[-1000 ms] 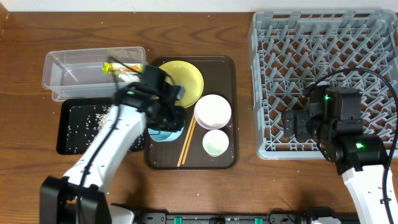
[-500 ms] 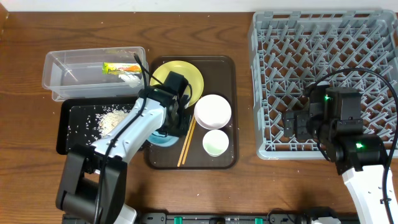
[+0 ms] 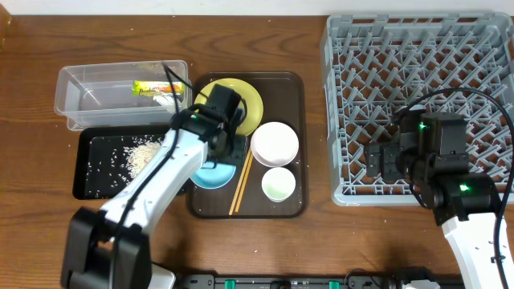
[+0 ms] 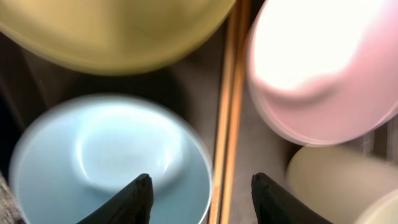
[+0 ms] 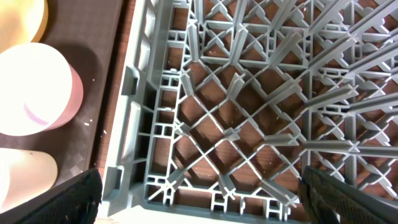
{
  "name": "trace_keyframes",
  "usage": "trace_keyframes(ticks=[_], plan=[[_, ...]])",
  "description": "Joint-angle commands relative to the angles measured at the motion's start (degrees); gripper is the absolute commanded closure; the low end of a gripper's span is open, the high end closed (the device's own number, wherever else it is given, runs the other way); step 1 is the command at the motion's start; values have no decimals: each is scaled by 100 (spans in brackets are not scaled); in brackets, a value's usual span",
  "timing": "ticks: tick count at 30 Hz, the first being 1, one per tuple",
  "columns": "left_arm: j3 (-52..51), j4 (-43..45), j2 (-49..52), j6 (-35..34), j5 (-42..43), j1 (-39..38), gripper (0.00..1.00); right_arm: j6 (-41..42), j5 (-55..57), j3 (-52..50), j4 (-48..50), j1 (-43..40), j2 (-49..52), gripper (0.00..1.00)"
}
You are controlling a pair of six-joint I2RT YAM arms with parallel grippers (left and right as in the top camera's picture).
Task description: Sort waste into correct bins and load items into the dishwasher rack
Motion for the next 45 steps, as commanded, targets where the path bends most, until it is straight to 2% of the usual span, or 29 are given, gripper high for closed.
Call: trace_keyframes(ticks=[1,6,11,23,24,25,28,30,34,38,42,45], plan=[[160,177,-186,26,361,0,45,76,39,111,-4,-42,-11,1],[153,66,-157,26,1456,-98,45,76,39,111,-7,-42,-11,1],[28,-146,-151,22,1432,-452,45,76,39,111,-4,-42,-11,1],[-455,39,411,-4,1429,-962,46,76,39,111,-26,-42,-11,1],[-455,48,463,-17,1423,-962,49,79,39,111,-28,-42,-11,1],[-455,59,518,-20,1410,-962,57,79,39,111,-31,-42,-11,1],[-455,59,573,-20,1412,-962,87,76,39,111,-31,-42,-11,1],[-442,57,564,-20,1412,-951,94,79,39,111,-44,-42,-11,1],[-323,-26,415,-17,1484,-887,94,76,39,111,-39,-42,-11,1],[-79,-140,11,-15,1987,-638,94,79,63,111,131,-42,-11,1],[-22,243,-446,-24,2855,-17,94,275,59,111,636,-42,-9,1],[-24,658,-507,-393,3333,673,93,442,-293,109,1110,-42,22,1]])
